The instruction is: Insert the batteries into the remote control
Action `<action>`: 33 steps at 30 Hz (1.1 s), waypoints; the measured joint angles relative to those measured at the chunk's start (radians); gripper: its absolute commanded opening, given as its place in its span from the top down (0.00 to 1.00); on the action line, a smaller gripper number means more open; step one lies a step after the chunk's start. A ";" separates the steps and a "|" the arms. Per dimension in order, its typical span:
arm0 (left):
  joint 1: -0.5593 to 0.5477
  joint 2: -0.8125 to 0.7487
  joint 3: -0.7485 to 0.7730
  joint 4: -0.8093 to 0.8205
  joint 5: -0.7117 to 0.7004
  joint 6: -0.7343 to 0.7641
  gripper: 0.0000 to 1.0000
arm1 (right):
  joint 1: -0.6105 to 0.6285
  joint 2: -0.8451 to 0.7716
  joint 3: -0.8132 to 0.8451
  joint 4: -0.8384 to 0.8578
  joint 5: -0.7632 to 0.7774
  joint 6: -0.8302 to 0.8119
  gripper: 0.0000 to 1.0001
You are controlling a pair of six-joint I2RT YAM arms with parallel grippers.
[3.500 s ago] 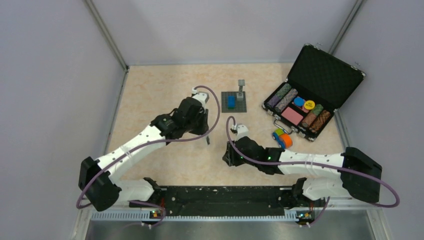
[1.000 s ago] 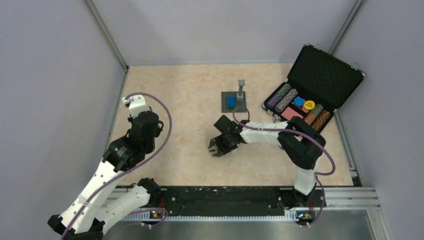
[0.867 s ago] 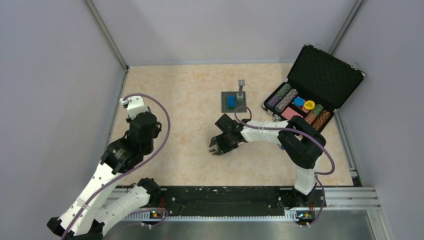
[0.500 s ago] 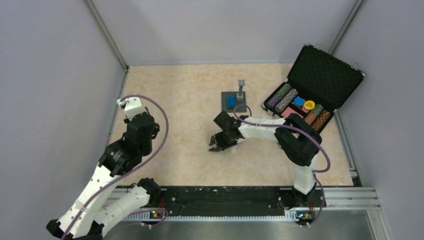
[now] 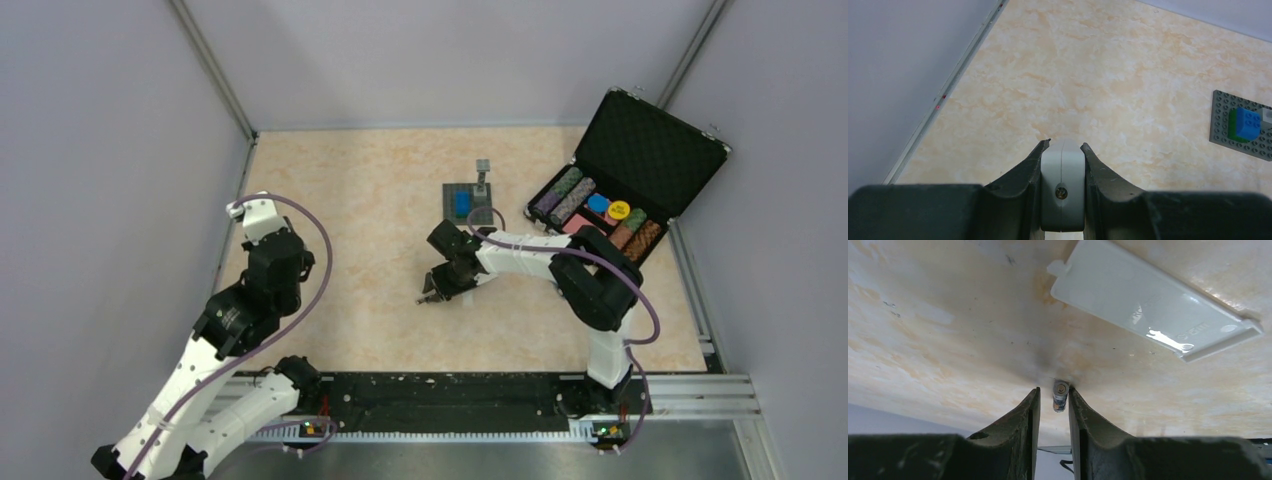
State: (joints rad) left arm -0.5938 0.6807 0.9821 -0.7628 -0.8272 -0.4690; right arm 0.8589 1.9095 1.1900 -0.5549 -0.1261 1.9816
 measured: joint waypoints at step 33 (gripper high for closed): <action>0.002 0.172 0.007 0.085 0.780 -0.018 1.00 | 0.001 -0.520 -0.046 -0.045 0.566 -0.784 1.00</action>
State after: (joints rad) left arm -0.5915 0.8524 0.9894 -0.6781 -0.0475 -0.4866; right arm 0.8600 1.3891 1.1439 -0.5995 0.4404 1.1976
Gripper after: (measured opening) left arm 0.296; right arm 0.061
